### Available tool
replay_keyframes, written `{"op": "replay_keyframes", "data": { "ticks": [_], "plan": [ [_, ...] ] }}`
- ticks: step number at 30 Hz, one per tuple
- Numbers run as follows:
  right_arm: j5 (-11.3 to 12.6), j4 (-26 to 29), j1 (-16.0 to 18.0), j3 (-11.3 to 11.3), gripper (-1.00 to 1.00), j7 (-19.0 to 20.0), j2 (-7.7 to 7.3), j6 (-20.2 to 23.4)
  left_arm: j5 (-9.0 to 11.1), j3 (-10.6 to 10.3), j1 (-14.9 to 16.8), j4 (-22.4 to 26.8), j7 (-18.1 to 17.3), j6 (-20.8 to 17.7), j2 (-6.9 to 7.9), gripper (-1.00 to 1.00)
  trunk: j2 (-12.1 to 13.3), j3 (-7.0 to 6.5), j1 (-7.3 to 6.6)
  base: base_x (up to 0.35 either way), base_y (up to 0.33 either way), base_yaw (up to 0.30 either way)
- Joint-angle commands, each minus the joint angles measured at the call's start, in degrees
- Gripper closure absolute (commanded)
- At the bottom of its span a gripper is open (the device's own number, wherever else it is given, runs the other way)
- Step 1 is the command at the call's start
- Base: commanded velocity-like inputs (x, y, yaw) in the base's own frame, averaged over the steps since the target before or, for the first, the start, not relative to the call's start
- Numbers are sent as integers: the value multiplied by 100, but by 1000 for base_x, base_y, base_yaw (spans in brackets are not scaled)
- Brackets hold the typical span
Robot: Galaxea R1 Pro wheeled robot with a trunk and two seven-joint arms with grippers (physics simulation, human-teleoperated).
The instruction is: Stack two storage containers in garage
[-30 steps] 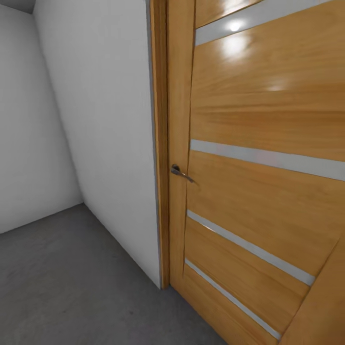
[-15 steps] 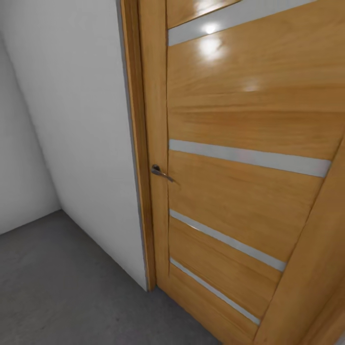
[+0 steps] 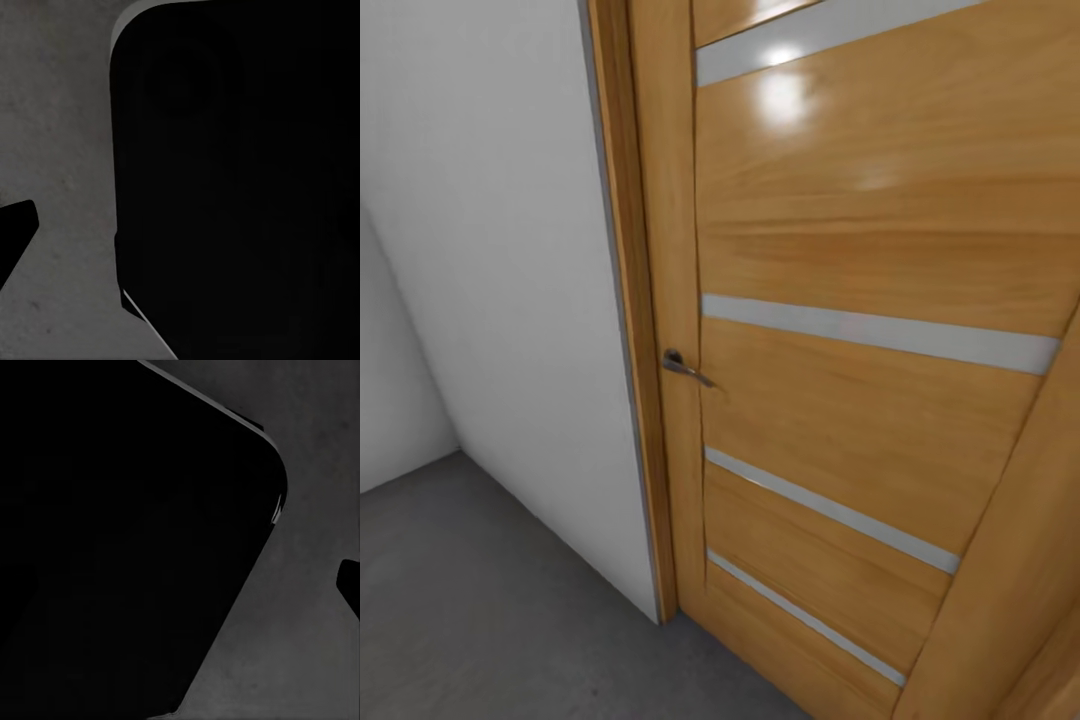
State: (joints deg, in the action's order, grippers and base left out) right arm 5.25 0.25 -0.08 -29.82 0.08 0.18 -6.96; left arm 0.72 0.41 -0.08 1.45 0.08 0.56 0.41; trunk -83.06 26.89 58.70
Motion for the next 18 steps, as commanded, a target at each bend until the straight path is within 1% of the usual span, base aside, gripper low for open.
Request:
{"op": "replay_keyframes", "data": {
  "ticks": [1,15,18],
  "plan": [
    [56,2,-1,-42,-100,1,0,-16,7,3,-1,5,1,6,1,-100,-2,4,3,242,218,-5],
    [56,2,-1,-42,-100,1,9,-16,7,3,-1,5,-2,6,3,-100,-2,4,3,278,217,-2],
    [56,2,-1,-42,-100,1,9,-16,7,3,-1,5,0,6,3,-100,-2,4,3,290,213,-154]
  ]
}}
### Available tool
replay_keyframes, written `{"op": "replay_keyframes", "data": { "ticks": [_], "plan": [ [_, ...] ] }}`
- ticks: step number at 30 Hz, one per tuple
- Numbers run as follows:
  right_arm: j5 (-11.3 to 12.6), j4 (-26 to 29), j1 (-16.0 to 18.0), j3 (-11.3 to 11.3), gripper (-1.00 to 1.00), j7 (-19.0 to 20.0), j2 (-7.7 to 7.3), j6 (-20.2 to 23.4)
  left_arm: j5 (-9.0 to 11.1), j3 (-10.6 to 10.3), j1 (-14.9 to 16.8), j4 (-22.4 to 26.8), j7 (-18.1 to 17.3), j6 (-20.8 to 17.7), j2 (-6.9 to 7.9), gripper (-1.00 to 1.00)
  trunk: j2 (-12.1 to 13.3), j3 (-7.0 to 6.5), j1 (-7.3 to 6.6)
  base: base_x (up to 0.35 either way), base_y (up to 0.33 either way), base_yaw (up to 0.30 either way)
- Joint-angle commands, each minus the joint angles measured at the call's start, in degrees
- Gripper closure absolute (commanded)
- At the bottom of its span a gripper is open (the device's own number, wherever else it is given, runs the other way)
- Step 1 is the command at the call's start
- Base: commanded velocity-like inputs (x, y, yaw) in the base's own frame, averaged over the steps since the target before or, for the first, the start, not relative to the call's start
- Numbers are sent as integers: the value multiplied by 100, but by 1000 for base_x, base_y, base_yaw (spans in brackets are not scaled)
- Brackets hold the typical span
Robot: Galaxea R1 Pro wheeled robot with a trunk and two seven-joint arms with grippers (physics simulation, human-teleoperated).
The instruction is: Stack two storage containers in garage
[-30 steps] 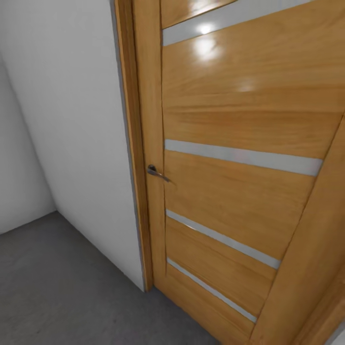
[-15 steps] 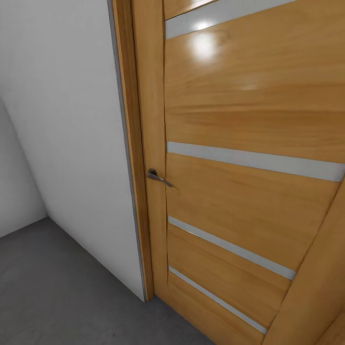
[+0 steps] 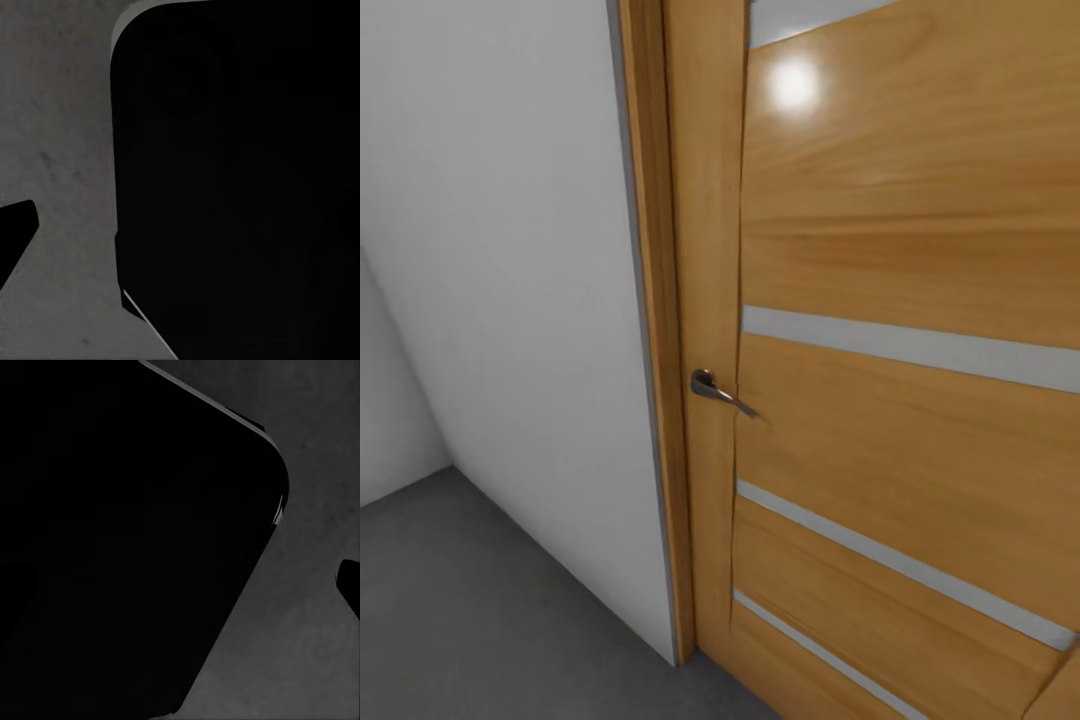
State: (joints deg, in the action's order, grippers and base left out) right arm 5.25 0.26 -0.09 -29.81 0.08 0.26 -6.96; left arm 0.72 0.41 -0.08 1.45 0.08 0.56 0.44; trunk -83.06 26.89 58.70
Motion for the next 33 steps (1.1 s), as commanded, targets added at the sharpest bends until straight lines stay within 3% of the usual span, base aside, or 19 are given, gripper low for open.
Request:
{"op": "replay_keyframes", "data": {
  "ticks": [1,33],
  "plan": [
    [56,1,0,-43,-100,1,0,-16,7,3,-1,4,1,6,0,-100,-2,4,3,267,196,-202],
    [56,1,0,-43,-100,1,0,-16,7,3,-1,4,1,6,-3,-100,-2,4,3,25,18,-238]
  ]
}}
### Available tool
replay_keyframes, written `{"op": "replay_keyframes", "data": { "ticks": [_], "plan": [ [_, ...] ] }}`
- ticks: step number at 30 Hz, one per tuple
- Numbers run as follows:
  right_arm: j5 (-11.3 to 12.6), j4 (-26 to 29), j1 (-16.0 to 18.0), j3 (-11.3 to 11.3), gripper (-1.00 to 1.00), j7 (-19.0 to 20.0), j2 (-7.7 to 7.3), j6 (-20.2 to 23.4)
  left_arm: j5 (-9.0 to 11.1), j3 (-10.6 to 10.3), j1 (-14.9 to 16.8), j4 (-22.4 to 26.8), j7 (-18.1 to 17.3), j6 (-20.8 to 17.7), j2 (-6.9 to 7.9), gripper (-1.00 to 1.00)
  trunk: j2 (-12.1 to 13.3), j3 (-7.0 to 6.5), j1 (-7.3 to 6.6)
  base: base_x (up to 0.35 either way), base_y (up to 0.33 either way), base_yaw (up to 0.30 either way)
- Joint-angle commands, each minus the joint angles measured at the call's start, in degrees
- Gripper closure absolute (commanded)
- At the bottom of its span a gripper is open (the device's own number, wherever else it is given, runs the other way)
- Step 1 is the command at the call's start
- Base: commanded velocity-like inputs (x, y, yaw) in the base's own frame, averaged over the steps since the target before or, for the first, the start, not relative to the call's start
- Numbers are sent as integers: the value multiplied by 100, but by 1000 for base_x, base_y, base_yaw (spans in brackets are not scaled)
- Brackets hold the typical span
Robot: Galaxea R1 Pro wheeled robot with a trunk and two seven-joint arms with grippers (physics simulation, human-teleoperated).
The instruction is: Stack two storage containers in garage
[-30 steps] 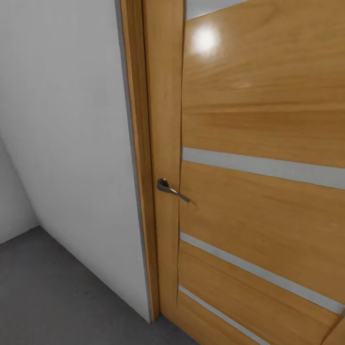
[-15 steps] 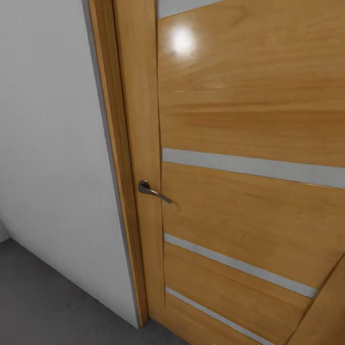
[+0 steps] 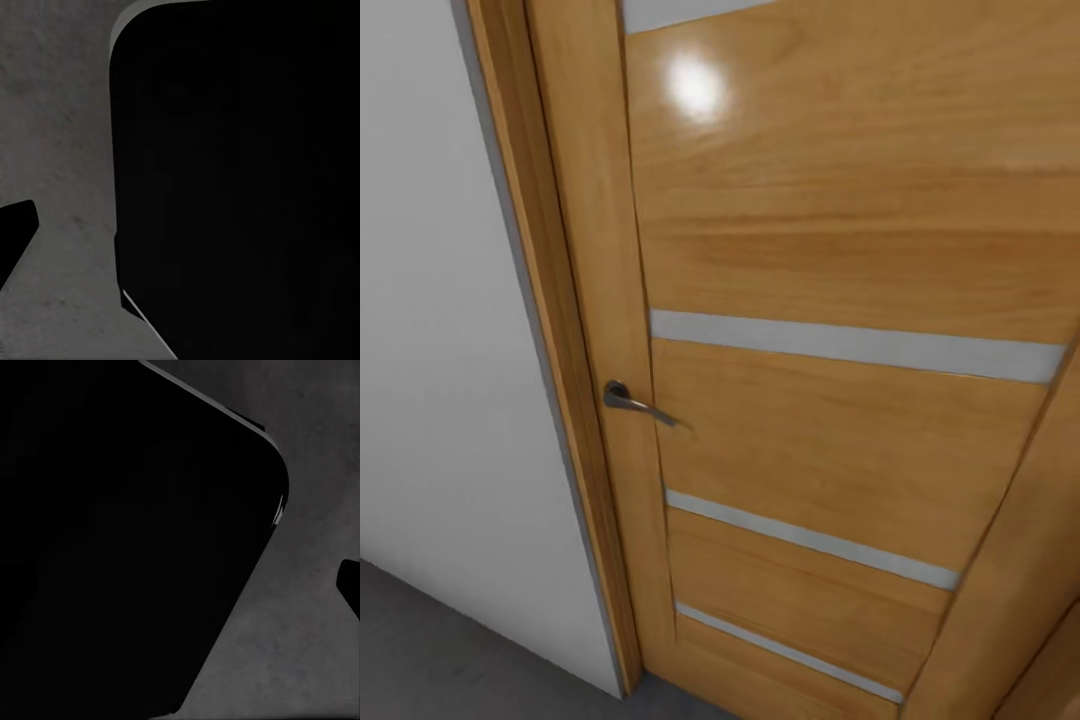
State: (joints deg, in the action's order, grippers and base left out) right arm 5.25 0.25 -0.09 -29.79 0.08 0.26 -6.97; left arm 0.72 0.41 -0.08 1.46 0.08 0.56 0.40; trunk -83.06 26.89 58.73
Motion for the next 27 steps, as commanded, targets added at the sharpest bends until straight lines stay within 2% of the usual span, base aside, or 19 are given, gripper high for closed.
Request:
{"op": "replay_keyframes", "data": {
  "ticks": [1,27],
  "plan": [
    [56,2,0,-44,-100,1,0,-15,7,3,-1,4,1,6,2,-100,-2,4,0,0,0,-242],
    [56,2,0,-43,-100,1,-9,-15,7,3,-1,4,1,6,-5,-100,-2,4,0,0,0,-242]
  ]
}}
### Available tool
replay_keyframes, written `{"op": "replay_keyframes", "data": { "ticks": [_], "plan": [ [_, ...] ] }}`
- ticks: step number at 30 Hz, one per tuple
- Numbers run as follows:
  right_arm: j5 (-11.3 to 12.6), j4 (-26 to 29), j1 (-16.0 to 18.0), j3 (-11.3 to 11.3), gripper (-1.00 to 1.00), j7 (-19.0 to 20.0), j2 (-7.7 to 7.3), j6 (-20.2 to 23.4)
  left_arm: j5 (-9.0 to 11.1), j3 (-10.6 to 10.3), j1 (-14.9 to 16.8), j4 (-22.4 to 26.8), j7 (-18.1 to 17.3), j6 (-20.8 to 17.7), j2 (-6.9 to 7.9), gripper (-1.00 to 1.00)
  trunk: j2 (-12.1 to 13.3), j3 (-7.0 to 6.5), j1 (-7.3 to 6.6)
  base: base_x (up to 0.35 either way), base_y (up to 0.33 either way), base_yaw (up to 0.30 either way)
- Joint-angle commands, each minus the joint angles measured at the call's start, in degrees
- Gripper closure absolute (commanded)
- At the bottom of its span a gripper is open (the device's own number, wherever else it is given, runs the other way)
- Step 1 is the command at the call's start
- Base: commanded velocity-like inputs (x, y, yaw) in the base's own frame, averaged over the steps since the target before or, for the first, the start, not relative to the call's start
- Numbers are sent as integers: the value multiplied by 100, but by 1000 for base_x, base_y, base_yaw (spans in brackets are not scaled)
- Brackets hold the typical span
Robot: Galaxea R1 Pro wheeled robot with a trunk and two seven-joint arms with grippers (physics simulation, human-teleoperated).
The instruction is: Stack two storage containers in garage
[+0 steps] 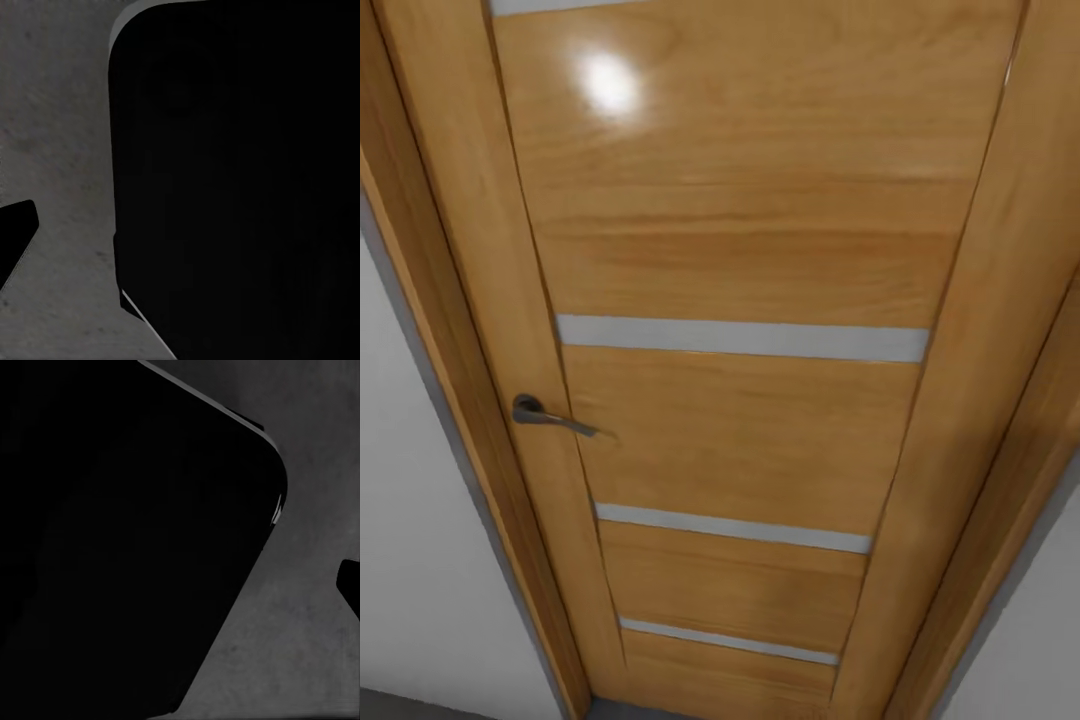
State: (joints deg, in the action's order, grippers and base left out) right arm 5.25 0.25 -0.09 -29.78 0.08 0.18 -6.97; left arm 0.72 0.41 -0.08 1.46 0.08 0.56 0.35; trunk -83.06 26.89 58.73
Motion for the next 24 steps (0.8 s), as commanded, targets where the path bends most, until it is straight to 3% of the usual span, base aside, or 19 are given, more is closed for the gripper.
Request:
{"op": "replay_keyframes", "data": {
  "ticks": [1,11,17,24],
  "plan": [
    [56,2,0,-44,-100,1,0,-15,7,3,-1,4,1,6,0,-100,-2,4,0,0,0,-242],
    [56,2,0,-45,-100,1,0,-15,7,3,-1,4,1,6,0,-100,-2,4,0,0,0,-228],
    [56,2,0,-45,-100,1,0,-15,7,3,-1,4,-3,6,0,-100,-2,4,0,32,18,-50],
    [56,2,0,-46,-100,1,5,-15,7,3,-1,4,-24,6,2,-100,-2,4,0,200,170,-6]
  ]
}}
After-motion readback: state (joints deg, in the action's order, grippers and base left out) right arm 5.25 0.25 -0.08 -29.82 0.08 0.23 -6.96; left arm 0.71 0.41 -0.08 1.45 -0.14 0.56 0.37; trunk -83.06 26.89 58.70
